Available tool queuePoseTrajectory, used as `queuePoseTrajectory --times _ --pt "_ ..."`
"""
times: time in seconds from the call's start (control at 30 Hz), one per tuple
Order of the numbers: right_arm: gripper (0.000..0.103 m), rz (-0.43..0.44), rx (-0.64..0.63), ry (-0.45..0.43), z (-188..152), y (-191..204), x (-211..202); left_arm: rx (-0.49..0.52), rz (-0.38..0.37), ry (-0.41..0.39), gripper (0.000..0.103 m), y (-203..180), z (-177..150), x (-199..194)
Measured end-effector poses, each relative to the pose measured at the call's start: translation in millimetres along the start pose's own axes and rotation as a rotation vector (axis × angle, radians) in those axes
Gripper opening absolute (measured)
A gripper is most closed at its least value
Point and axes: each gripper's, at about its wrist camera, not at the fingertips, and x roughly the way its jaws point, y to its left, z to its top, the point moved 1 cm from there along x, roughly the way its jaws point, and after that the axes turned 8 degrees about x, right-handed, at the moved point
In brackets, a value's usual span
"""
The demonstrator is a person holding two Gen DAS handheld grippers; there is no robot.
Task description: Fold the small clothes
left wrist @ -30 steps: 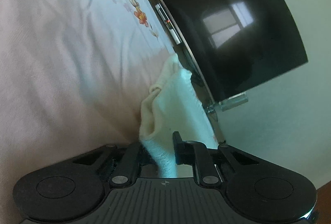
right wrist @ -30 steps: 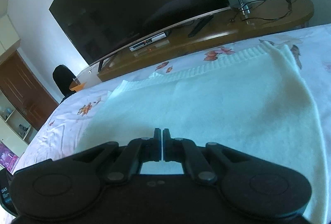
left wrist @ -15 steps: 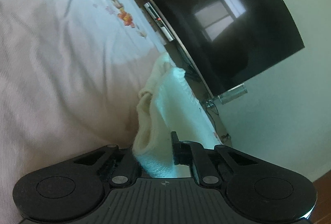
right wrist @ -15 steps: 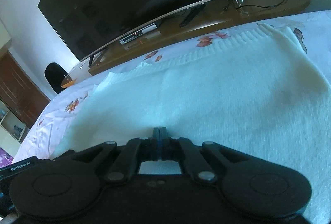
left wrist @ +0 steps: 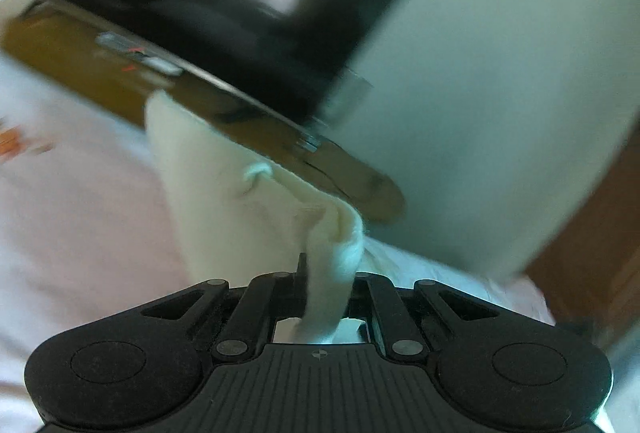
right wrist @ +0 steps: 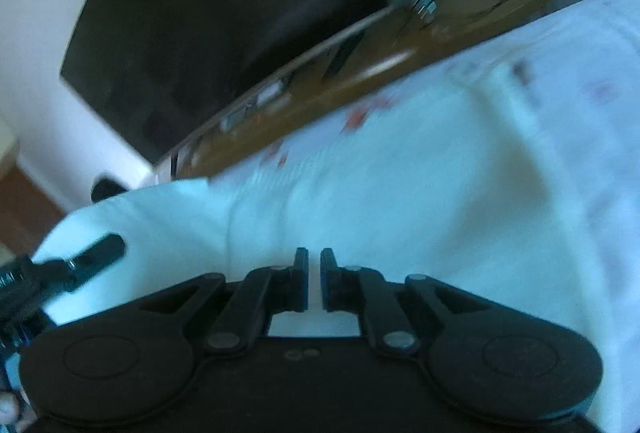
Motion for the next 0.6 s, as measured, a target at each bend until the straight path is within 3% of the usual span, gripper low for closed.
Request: queuePoseTrajectory --times 0.1,0.2,0.3,0.37,0.4,0.43,0.53,0.6 --pt "0.009 0.017 0.018 -0.082 17 -20 -40 0.095 -0.046 0.058 0.008 -38 -5 21" --pt "0.013 -0.001 0.057 -0.145 30 -44 -79 0.129 -0.1 0.129 0.008 -67 -25 49" --pt "0.02 -0.022 0.103 -0.169 34 -68 -104 0.148 -0.147 0.289 0.009 -92 -57 86" --pt "0.023 -0.031 0.132 -0.168 34 -81 -112 0.229 -0.171 0.359 0.03 -112 -75 91" --pt "0.023 -0.032 0.14 -0.164 34 -85 -115 0.247 -0.18 0.363 0.05 -117 -77 85" --pt "0.023 -0.026 0.144 -0.157 34 -87 -118 0.236 -0.205 0.346 0.062 -116 -75 72" --pt "0.029 0.016 0.124 -0.149 35 -85 -122 0.151 -0.242 0.272 0.065 -93 -53 39" --pt "0.036 0.044 0.115 -0.139 36 -80 -117 0.098 -0.184 0.187 0.065 -61 -35 29"
